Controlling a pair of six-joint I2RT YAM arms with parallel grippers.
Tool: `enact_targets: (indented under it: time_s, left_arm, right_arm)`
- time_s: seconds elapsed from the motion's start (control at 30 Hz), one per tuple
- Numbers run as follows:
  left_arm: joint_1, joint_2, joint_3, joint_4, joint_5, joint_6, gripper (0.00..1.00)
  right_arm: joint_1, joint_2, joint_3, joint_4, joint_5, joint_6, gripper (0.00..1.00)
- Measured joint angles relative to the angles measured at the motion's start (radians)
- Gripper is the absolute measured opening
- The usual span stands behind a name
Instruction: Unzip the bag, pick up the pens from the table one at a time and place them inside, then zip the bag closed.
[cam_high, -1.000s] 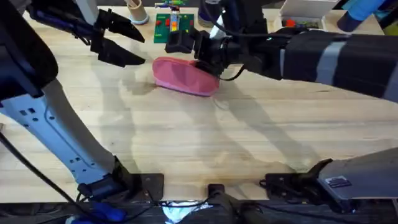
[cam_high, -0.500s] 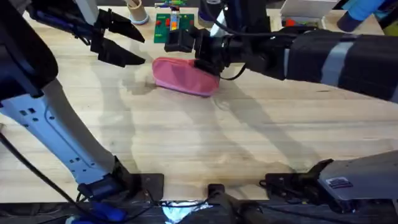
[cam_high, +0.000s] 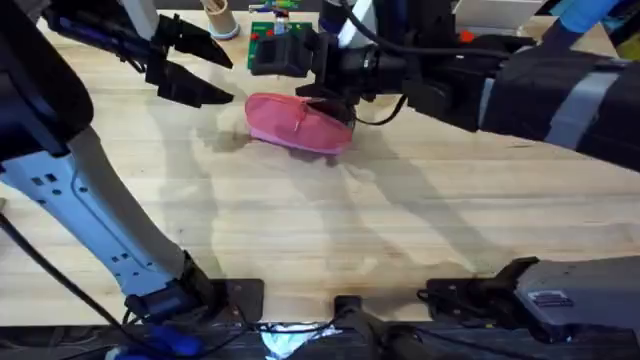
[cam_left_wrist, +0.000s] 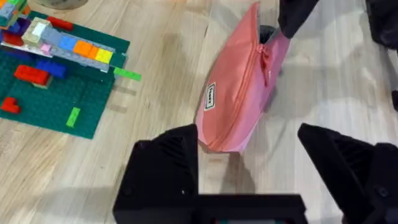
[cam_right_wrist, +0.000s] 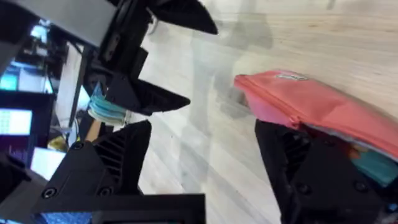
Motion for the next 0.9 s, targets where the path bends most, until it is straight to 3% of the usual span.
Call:
enact_targets:
  time_s: [0.17, 0.3, 0.6, 0.77, 0.9]
  left_arm:
    - [0.000, 0.000, 0.000, 0.000, 0.000, -0.005, 0.995]
    - [0.000, 0.000, 0.000, 0.000, 0.000, -0.006, 0.995]
    - [0.000, 0.000, 0.000, 0.000, 0.000, 0.033, 0.995]
    - [0.000, 0.000, 0.000, 0.002, 0.000, 0.122, 0.995]
    - [0.000, 0.000, 0.000, 0.019, 0.000, 0.190, 0.995]
  right_arm:
    - [0.005, -0.006, 0.000, -0.020, -0.013, -0.062, 0.995]
    - [0.023, -0.043, 0.000, -0.132, 0.038, -0.114, 0.996]
    - [0.205, -0.137, 0.003, -0.444, 0.396, -0.149, 0.995]
    - [0.308, -0.168, 0.028, -0.559, 0.577, -0.114, 0.995]
    - [0.342, -0.192, 0.040, -0.568, 0.638, -0.064, 0.995]
